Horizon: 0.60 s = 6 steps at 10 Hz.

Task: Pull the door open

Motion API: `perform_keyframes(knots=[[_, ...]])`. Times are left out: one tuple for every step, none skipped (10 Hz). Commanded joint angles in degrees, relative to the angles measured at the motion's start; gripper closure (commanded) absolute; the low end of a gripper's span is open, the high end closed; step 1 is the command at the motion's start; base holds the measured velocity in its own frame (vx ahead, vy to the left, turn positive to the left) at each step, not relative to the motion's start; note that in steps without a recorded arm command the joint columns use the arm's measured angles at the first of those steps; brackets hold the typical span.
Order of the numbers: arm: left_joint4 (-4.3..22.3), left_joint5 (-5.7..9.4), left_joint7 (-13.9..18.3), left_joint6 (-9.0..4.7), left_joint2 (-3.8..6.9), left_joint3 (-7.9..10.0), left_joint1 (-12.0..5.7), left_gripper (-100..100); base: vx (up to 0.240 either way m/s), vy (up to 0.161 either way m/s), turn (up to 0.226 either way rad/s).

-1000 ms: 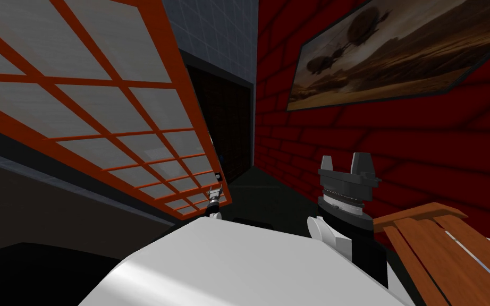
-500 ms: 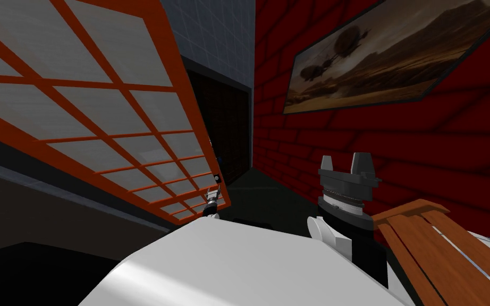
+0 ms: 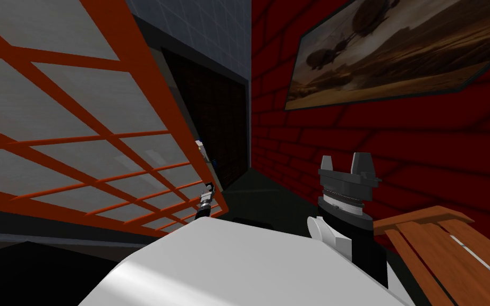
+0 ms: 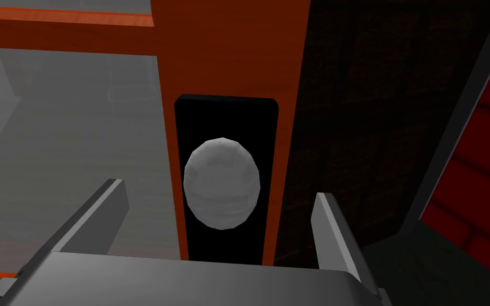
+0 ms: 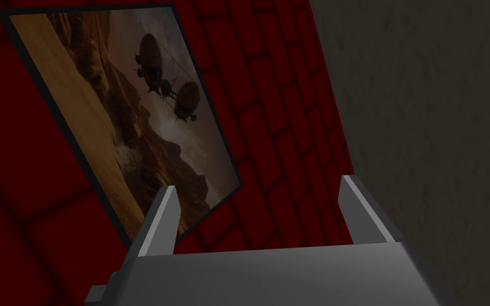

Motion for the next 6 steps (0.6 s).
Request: perform_keyframes(knots=[[0.60,0.27,1.78,-0.34,1.47,0.19,0.44,-100,0.178,-0.023,-0.062],[0.52,0.16,1.02,-0.23,0.86,0.11,0.15,-100,0.073,-0.010,-0.006],[0.52,0.16,1.02,-0.23,0.86,0.11,0.15,100,-0.010,0.003,0.011],[0.52,0.16,1.02,-0.23,0.86,0.11,0.15,100,-0.029,0.017,0.026],[0.52,0.16,1.02,-0.23,0.86,0.11,0.15,100,-0.023,0.006,-0.028],[0.52,0.16,1.02,-0.23,0.86,0.11,0.15,100,-0.013,0.000,-0.009]])
